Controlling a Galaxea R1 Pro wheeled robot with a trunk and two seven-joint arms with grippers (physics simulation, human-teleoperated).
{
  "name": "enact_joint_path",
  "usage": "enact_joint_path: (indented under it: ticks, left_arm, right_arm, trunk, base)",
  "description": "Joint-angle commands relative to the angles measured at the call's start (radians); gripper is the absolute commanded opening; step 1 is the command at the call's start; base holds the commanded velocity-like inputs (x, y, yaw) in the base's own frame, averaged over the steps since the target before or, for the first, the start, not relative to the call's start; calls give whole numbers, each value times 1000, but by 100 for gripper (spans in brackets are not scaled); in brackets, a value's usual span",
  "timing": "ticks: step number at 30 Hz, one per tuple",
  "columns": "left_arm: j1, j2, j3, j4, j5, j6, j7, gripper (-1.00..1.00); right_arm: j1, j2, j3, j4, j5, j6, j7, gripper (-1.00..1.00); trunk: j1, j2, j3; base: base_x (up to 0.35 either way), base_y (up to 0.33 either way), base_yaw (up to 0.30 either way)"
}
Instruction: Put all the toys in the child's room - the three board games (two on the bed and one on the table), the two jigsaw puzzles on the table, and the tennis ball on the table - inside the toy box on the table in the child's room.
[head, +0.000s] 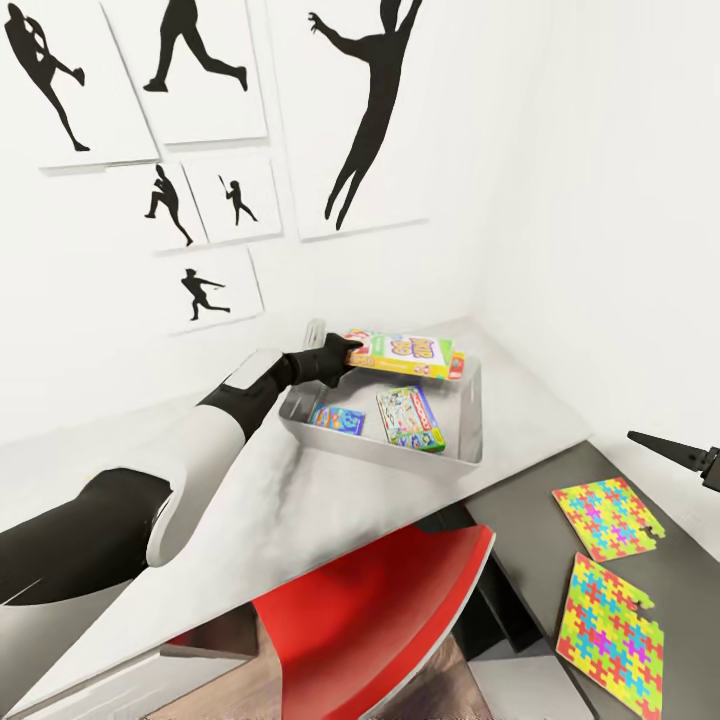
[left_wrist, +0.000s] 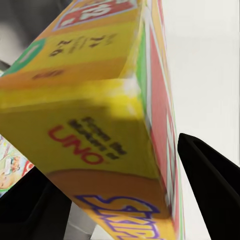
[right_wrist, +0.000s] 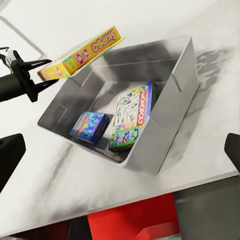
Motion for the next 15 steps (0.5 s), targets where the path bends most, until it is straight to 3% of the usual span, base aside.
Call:
enact_joint_path:
  ticks: [1, 15]
  left_arm:
    - [-1, 1, -5, -1, 10, 0, 8, -100]
    - [-14, -1, -8, -2, 7, 0, 24, -100]
  right_arm:
    - [-1, 0, -1, 0, 3, 3, 6, 100]
    - [-1, 0, -1, 0, 3, 3, 6, 100]
  trunk:
    - [0, -2, -3]
    - [0, -2, -26]
  base:
    - [0, 0, 0]
    - [0, 0, 0]
